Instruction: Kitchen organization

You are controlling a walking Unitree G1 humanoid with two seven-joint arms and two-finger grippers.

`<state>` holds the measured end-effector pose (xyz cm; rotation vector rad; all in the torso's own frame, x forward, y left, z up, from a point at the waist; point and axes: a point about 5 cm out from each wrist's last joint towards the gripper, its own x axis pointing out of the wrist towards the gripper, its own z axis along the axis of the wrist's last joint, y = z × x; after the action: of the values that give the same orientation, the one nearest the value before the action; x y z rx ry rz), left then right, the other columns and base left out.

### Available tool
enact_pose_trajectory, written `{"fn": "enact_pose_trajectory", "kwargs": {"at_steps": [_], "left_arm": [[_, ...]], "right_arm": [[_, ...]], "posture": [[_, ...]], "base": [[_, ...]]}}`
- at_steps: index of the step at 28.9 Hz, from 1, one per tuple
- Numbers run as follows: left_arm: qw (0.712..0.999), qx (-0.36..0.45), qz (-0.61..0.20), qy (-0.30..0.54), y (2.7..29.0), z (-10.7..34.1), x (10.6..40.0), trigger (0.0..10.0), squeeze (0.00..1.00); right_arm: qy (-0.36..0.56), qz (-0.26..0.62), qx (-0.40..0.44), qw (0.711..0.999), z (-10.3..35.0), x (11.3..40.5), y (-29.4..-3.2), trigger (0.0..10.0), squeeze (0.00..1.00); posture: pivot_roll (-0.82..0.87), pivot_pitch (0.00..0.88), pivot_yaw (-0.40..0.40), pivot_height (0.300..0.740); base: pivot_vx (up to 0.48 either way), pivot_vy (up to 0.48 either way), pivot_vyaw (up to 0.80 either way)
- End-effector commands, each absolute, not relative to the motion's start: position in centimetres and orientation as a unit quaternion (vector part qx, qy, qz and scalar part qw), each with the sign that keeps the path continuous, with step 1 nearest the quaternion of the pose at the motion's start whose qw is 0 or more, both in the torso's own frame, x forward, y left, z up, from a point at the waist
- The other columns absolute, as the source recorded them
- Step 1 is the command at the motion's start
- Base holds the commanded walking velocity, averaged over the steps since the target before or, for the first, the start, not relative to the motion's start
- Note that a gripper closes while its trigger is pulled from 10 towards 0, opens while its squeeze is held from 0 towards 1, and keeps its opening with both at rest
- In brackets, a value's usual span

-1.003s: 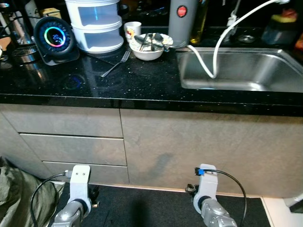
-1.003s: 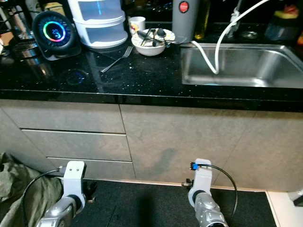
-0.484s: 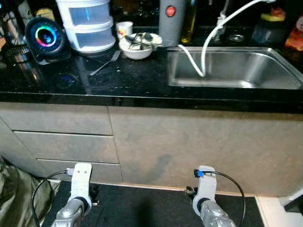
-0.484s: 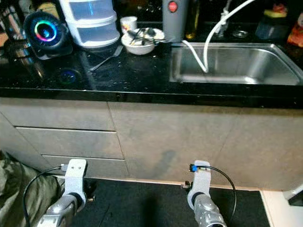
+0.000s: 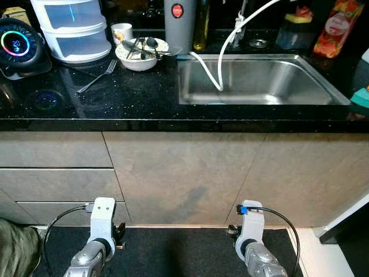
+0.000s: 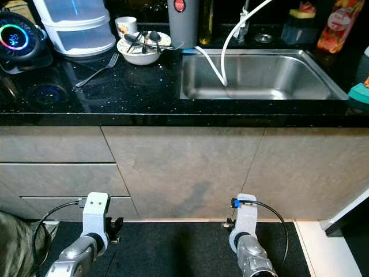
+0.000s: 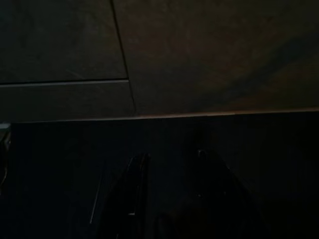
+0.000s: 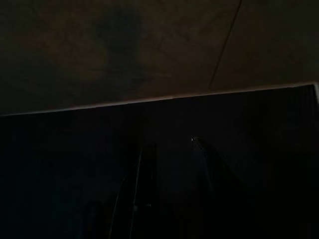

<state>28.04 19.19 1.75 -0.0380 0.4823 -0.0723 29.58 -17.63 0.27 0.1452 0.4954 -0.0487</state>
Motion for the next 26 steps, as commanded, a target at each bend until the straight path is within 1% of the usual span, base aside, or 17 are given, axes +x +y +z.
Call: {"fn": "enact_pose_trajectory", "kwargs": {"at_steps": [1,4,16,26], "left_arm": [[0.969,-0.028,-0.035,0.243,19.29,1.37,27.63,10.0,0.0],[0.969,-0.024,-0.037,0.244,19.29,1.31,27.72,10.0,0.0],[0.973,-0.015,-0.04,0.227,19.31,1.92,28.29,10.0,0.0],[0.973,-0.028,-0.033,0.227,19.36,1.73,27.96,10.0,0.0]], "right_arm": [[0.251,-0.037,0.085,0.964,-0.09,29.2,-17.85,10.0,0.0],[0.244,-0.03,0.068,0.967,0.17,29.39,-17.87,10.0,0.0],[0.246,-0.022,0.059,0.967,0.19,29.47,-17.56,10.0,0.0],[0.249,-0.024,0.054,0.967,0.3,29.66,-17.61,10.0,0.0]], "posture": [[-0.01,0.169,0.011,0.74],[-0.01,0.171,0.01,0.74],[-0.01,0.174,-0.001,0.74],[-0.01,0.177,-0.005,0.74]], "base": [[0.0,0.0,-0.8],[0.0,0.0,-0.72],[0.0,0.0,0.0],[0.0,0.0,0.0]]}}
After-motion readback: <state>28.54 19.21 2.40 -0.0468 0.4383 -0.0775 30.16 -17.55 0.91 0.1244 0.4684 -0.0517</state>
